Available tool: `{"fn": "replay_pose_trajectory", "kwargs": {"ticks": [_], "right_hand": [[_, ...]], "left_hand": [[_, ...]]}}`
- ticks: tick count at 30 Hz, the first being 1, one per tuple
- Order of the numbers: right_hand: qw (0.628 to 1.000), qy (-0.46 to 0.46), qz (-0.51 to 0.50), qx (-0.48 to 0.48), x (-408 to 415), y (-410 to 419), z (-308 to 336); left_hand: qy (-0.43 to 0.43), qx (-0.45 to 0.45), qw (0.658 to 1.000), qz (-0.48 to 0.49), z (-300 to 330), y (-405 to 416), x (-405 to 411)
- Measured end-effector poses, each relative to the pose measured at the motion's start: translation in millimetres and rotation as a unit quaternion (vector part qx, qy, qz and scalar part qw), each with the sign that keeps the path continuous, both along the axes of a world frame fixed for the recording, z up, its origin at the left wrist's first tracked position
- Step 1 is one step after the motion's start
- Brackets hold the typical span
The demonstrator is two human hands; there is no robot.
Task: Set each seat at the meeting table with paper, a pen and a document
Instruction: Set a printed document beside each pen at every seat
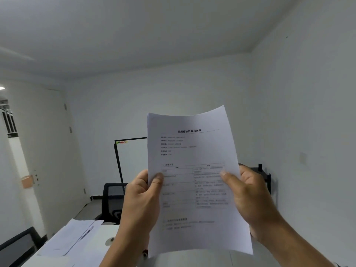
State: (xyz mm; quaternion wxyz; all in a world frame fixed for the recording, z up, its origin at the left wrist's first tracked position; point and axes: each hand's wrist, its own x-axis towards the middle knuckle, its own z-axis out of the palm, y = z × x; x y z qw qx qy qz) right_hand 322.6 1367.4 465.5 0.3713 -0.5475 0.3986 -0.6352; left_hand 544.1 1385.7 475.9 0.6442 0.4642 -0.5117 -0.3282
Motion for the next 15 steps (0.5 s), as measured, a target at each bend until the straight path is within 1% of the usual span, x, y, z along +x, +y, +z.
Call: {"fn": "replay_pose_trajectory", "kwargs": {"ticks": [4, 8, 13, 15], "right_hand": [[1.000, 0.009, -0.019, -0.004, -7, -75, 5], [0.999, 0.026, -0.031, -0.001, -10, -147, 17], [0.999, 0.011, -0.048, 0.001, -24, -237, 26], [0.999, 0.006, -0.050, 0.011, -33, -264, 24]], "left_hand": [[0.008, -0.009, 1.000, -0.013, 1, -83, -8], [0.018, 0.002, 0.999, -0.028, 8, -164, -13], [0.013, 0.003, 0.999, -0.042, 18, -266, -30], [0.011, 0.011, 0.999, -0.050, 16, -294, -39]]}}
